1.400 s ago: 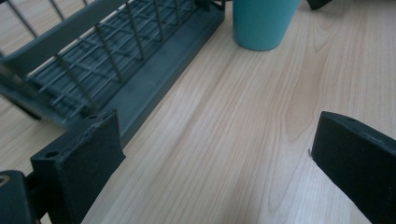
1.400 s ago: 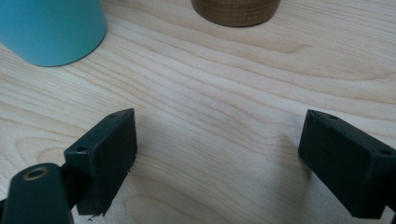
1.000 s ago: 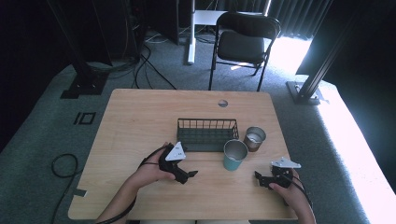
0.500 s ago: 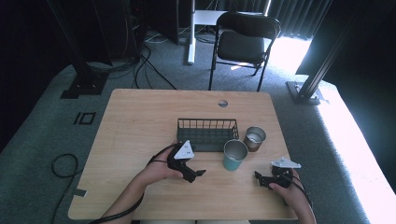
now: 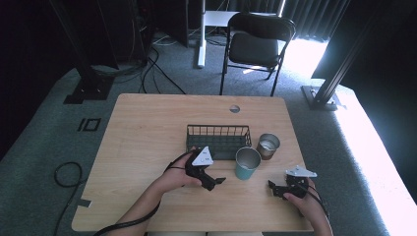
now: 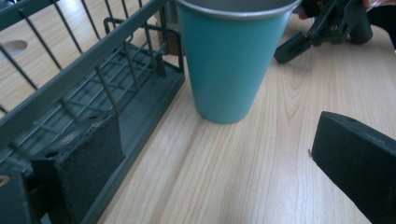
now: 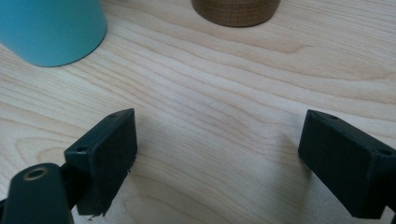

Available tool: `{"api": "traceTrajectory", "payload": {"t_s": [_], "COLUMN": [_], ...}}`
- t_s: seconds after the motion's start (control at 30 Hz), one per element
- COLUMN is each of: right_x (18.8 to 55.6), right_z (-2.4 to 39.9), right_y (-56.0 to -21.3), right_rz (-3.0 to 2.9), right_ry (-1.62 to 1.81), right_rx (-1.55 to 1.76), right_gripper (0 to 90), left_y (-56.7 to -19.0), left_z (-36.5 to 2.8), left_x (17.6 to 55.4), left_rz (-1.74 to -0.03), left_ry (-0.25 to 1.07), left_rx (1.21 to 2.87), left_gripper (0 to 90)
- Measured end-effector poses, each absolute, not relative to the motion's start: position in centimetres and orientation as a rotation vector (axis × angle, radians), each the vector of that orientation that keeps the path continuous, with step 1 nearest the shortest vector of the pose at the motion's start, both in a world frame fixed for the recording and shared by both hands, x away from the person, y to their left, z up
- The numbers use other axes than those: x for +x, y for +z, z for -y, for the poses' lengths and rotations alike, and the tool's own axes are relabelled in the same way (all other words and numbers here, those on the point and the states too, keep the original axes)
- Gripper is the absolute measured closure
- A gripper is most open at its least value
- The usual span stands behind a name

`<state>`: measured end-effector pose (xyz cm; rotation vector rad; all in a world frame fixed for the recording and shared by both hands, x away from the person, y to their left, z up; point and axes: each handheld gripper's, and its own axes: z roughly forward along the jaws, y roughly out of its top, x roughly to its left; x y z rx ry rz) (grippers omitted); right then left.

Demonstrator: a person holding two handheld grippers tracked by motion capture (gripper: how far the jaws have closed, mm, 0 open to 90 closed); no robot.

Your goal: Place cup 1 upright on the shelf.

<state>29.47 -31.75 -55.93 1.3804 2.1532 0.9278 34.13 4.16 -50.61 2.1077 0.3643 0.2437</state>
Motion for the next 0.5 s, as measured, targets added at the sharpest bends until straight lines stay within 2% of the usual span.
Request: {"api": "traceTrajectory", "payload": {"t_s": [0.5], "right_x": [29.5], "right_z": [31.8], "right_y": [-55.9], "right_rz": [-2.153], "right_ry": [0.928], "right_rx": [1.381], "right_gripper": [11.2], "left_y": [-50.4], "left_z": [-1.8], "left_x": [35.2], "left_rz": [-0.331], "left_ry": [0.215], "left_rx": [2.108], "left_gripper": [2.7]}}
